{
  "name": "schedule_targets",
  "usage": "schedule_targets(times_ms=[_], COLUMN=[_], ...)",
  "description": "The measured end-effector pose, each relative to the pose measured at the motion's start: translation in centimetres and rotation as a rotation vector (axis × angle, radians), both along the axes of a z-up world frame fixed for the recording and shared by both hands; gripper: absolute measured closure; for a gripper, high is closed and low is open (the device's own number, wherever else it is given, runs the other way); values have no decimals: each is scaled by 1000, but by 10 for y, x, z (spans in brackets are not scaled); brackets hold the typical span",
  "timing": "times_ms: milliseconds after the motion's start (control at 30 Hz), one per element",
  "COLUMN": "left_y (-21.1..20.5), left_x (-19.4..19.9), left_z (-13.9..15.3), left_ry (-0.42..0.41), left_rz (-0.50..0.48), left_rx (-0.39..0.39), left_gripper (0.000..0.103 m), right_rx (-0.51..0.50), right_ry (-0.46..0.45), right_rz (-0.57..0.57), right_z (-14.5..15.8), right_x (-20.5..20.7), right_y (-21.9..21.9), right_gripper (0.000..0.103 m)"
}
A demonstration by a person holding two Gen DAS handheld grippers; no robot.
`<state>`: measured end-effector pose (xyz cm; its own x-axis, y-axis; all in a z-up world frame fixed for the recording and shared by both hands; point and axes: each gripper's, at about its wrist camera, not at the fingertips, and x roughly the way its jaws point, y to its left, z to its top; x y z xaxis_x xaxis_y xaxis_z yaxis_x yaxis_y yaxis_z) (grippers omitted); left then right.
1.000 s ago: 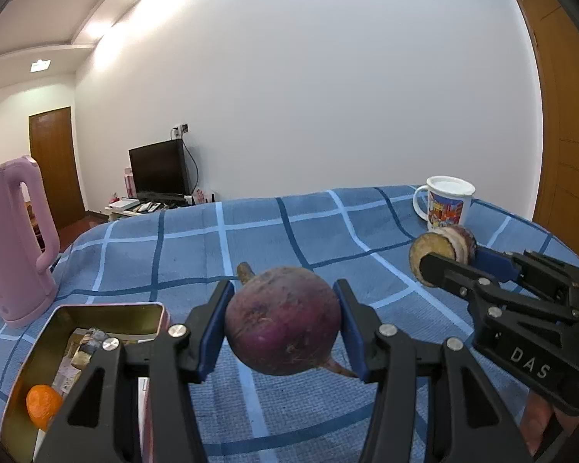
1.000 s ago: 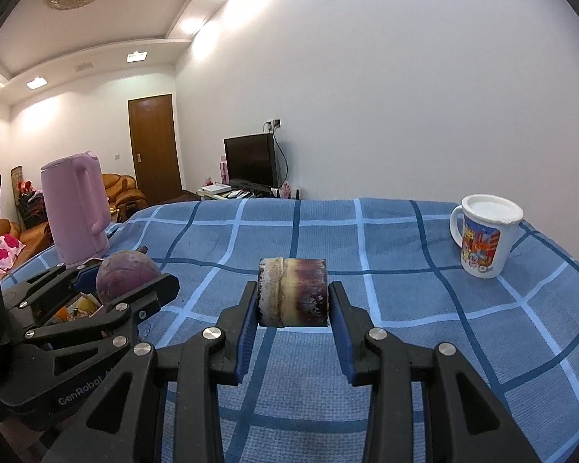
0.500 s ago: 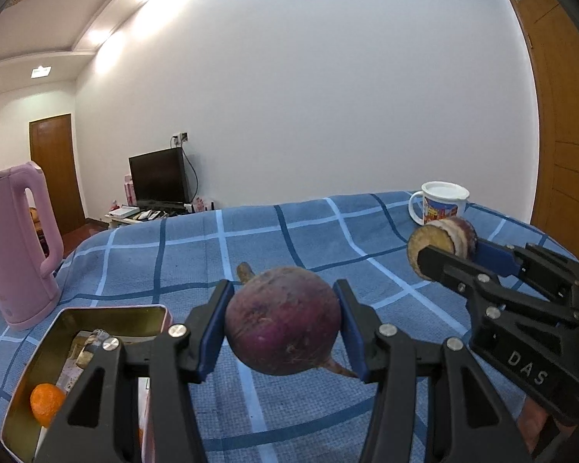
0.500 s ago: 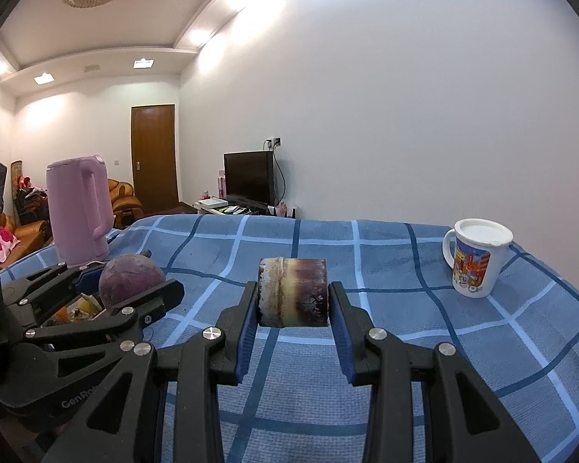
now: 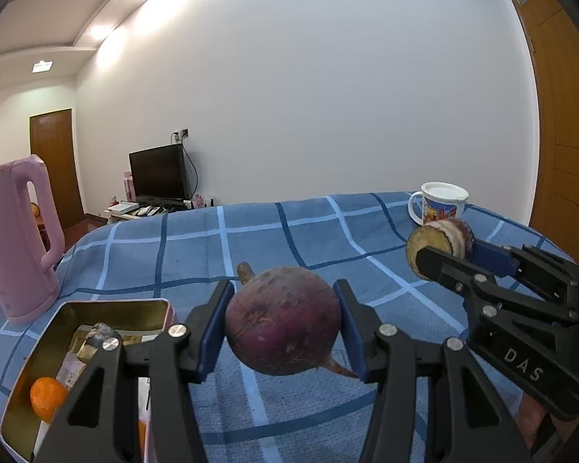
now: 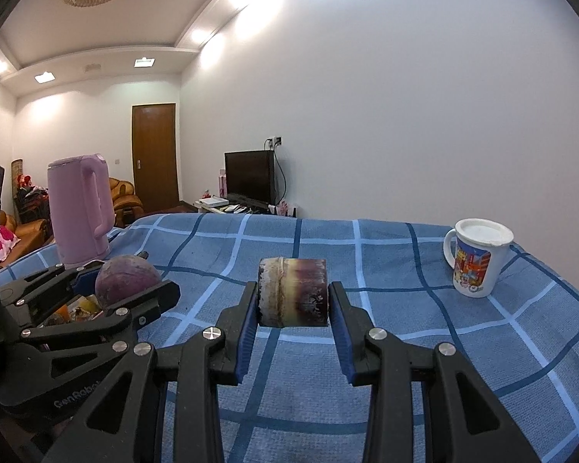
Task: Organize fruits
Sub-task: 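Lift the purple beet and tuber slice and carry them toward the tin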
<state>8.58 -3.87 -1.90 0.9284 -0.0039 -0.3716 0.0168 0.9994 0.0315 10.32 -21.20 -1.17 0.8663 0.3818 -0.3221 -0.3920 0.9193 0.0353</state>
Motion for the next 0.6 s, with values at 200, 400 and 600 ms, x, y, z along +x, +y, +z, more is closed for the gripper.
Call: schedule_targets(times_ms=[200,400,600], left_y=[-1,4,9], left_x=[1,-1,-7], left_z=[0,0,-1], left_ry=[9,15,18], left_rz=[-2,2,9], left_rx=[-6,-19,-24], left_gripper=[49,49,49], right_rx=[-15,-16,-9], right_ry=[9,14,27], right_rz=[9,27,48], right_z=[0,0,0], right_x=[-1,-4,-8], right_y=[5,10,17], right_gripper=[65,65,65])
